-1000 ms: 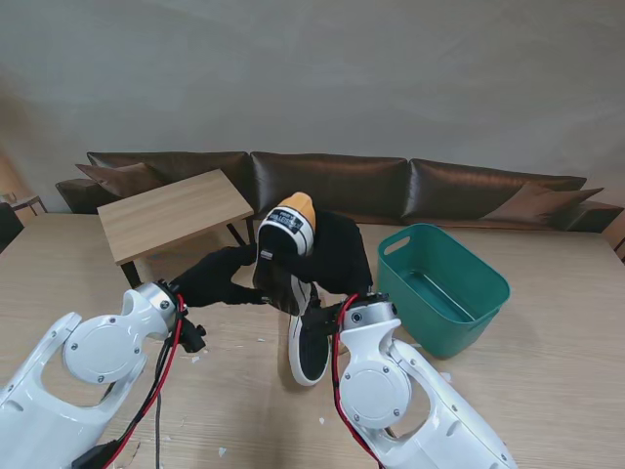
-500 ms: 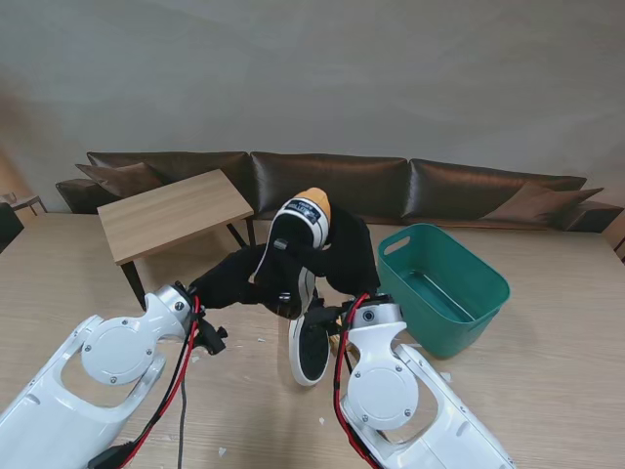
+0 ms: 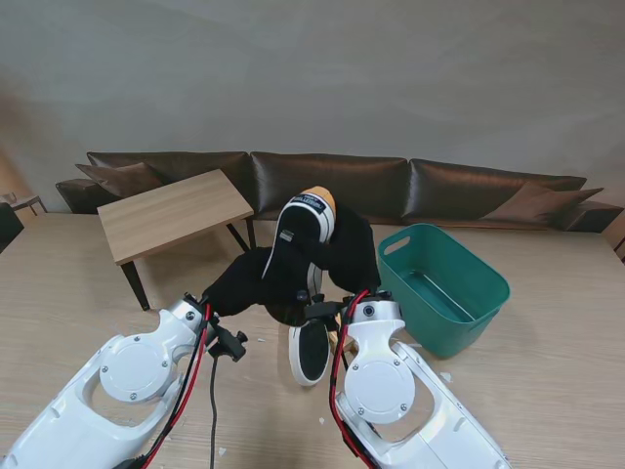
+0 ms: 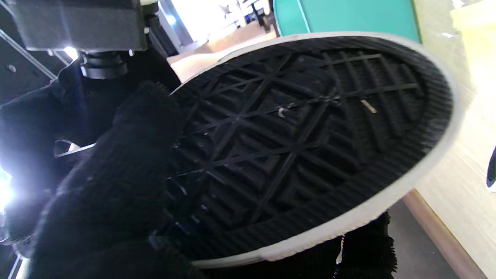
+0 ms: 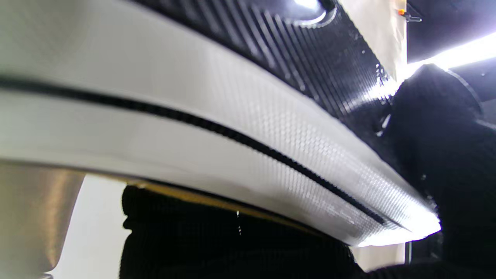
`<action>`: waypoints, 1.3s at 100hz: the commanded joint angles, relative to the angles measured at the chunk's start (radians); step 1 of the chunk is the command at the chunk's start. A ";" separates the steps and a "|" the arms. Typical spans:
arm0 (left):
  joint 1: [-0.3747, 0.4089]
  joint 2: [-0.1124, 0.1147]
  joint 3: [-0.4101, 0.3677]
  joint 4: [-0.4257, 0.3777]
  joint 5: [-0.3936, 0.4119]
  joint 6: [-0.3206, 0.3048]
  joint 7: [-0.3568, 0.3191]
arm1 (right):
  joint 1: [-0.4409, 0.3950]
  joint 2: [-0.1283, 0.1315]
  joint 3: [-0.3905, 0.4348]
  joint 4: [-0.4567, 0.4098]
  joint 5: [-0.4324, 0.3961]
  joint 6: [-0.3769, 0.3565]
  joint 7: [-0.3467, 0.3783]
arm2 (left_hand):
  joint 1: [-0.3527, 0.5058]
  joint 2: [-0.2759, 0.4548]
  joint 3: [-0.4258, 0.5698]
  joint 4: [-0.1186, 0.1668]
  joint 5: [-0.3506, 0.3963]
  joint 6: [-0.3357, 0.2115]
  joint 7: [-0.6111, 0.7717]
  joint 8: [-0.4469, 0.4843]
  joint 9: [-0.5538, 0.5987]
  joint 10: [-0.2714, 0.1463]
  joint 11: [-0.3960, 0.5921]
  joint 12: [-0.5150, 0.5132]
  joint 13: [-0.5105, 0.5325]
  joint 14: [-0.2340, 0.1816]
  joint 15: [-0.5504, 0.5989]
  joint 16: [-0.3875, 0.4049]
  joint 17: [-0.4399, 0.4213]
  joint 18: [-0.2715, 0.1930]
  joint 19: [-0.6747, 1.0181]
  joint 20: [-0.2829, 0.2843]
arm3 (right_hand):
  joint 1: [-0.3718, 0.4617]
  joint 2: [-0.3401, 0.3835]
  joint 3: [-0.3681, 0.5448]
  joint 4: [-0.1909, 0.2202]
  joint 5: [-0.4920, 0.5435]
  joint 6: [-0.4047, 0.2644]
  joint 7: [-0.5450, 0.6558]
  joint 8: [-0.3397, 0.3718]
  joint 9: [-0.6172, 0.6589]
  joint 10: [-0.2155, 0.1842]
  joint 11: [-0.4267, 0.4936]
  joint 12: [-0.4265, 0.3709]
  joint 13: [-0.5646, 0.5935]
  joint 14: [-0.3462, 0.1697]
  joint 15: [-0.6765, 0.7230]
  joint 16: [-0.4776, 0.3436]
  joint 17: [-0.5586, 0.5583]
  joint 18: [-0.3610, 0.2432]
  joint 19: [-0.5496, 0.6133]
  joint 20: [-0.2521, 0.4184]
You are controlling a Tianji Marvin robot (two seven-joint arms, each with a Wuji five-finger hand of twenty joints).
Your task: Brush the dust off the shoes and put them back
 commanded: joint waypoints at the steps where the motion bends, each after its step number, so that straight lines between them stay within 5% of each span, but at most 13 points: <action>1: 0.009 -0.031 0.011 -0.025 -0.001 0.010 0.010 | 0.003 -0.015 -0.005 0.006 0.014 0.014 0.010 | 0.158 0.133 0.053 0.045 0.081 -0.015 0.245 0.064 0.152 -0.002 0.067 0.049 0.168 0.026 0.126 0.019 0.092 0.042 0.253 -0.094 | 0.224 0.123 0.212 0.073 0.021 -0.153 0.013 0.027 0.024 -0.053 -0.011 0.011 0.044 -0.093 -0.062 -0.052 -0.160 -0.003 0.003 0.011; 11: 0.017 -0.047 0.015 -0.031 -0.009 0.021 0.071 | 0.003 -0.018 -0.003 0.014 0.031 0.032 0.009 | 0.189 0.092 0.131 0.041 0.121 0.031 0.315 0.011 0.311 -0.014 0.137 0.120 0.374 0.008 0.242 -0.006 0.290 0.095 0.443 -0.217 | 0.227 0.138 0.196 0.076 0.004 -0.137 0.006 0.021 0.007 -0.049 -0.019 0.005 0.041 -0.077 -0.073 -0.057 -0.181 0.013 0.001 0.015; 27: 0.032 -0.053 0.003 -0.039 0.011 0.036 0.104 | 0.004 -0.024 -0.004 0.032 0.053 0.045 0.002 | 0.201 0.028 0.199 0.033 0.178 0.064 0.315 -0.057 0.432 -0.056 0.194 0.123 0.523 -0.043 0.334 0.007 0.482 0.124 0.533 -0.289 | 0.172 0.177 0.144 0.078 -0.154 -0.030 -0.094 -0.077 -0.100 -0.008 -0.038 -0.016 0.000 -0.027 -0.146 -0.079 -0.250 0.044 -0.016 0.027; 32: 0.038 -0.054 -0.002 -0.042 0.025 0.038 0.115 | 0.004 -0.024 -0.003 0.036 0.056 0.051 0.006 | 0.195 0.013 0.210 0.029 0.191 0.066 0.321 -0.079 0.436 -0.059 0.215 0.126 0.526 -0.052 0.378 0.014 0.515 0.122 0.548 -0.300 | 0.117 0.207 0.153 0.112 -0.184 0.025 -0.198 -0.074 -0.162 0.006 -0.019 -0.061 -0.034 -0.017 -0.176 -0.068 -0.281 0.051 -0.038 0.046; 37: 0.045 -0.054 -0.009 -0.048 0.032 0.044 0.118 | 0.005 -0.022 -0.002 0.039 0.056 0.058 0.012 | 0.190 0.006 0.218 0.024 0.196 0.065 0.333 -0.099 0.438 -0.065 0.228 0.116 0.527 -0.066 0.415 0.011 0.535 0.117 0.560 -0.307 | 0.057 0.243 0.167 0.213 -0.213 0.058 -0.290 -0.036 -0.216 0.014 -0.007 -0.085 -0.069 -0.012 -0.188 -0.067 -0.305 0.052 -0.055 0.058; 42: 0.053 -0.056 -0.017 -0.054 0.033 0.052 0.127 | 0.007 -0.022 -0.002 0.043 0.056 0.061 0.014 | 0.191 0.003 0.221 0.023 0.198 0.067 0.341 -0.109 0.439 -0.066 0.239 0.111 0.528 -0.074 0.443 0.012 0.551 0.117 0.567 -0.309 | 0.033 0.255 0.162 0.241 -0.245 0.064 -0.316 -0.017 -0.241 0.018 -0.007 -0.091 -0.093 -0.007 -0.193 -0.069 -0.321 0.055 -0.062 0.060; 62: 0.089 -0.064 -0.054 -0.075 0.027 0.095 0.162 | 0.007 -0.020 0.004 0.046 0.061 0.076 0.022 | 0.196 -0.003 0.231 0.023 0.198 0.074 0.357 -0.131 0.437 -0.057 0.252 0.110 0.530 -0.088 0.499 0.016 0.571 0.112 0.586 -0.303 | -0.030 0.260 0.070 0.238 -0.469 0.148 -0.396 -0.050 -0.400 0.043 -0.025 -0.131 -0.224 0.023 -0.220 -0.087 -0.412 0.063 -0.119 0.063; 84: 0.118 -0.068 -0.092 -0.079 0.028 0.127 0.179 | 0.008 -0.016 0.012 0.044 0.068 0.081 0.036 | 0.203 0.000 0.232 0.023 0.194 0.076 0.363 -0.135 0.435 -0.051 0.253 0.114 0.529 -0.098 0.529 0.027 0.572 0.110 0.590 -0.298 | -0.077 0.273 -0.029 0.242 -0.705 0.181 -0.359 -0.212 -0.555 0.041 -0.029 -0.217 -0.342 0.036 -0.235 -0.111 -0.476 0.059 -0.200 0.107; 101: 0.135 -0.070 -0.113 -0.078 0.034 0.154 0.189 | 0.013 -0.015 0.014 0.050 0.055 0.090 0.033 | 0.208 0.003 0.230 0.024 0.191 0.080 0.365 -0.134 0.433 -0.047 0.249 0.116 0.527 -0.096 0.530 0.026 0.563 0.109 0.585 -0.296 | -0.096 0.297 -0.068 0.244 -0.750 0.176 -0.356 -0.226 -0.602 0.044 -0.028 -0.223 -0.381 0.039 -0.242 -0.115 -0.498 0.058 -0.226 0.110; 130: 0.185 -0.061 -0.175 -0.098 0.137 0.259 0.178 | 0.009 0.005 0.029 0.072 -0.031 0.084 0.053 | 0.212 0.016 0.218 0.023 0.186 0.083 0.363 -0.128 0.432 -0.045 0.241 0.115 0.526 -0.095 0.529 0.027 0.556 0.109 0.587 -0.288 | -0.097 0.329 -0.078 0.255 -0.686 0.138 -0.332 -0.227 -0.584 0.056 -0.022 -0.228 -0.373 0.043 -0.233 -0.117 -0.489 0.064 -0.232 0.119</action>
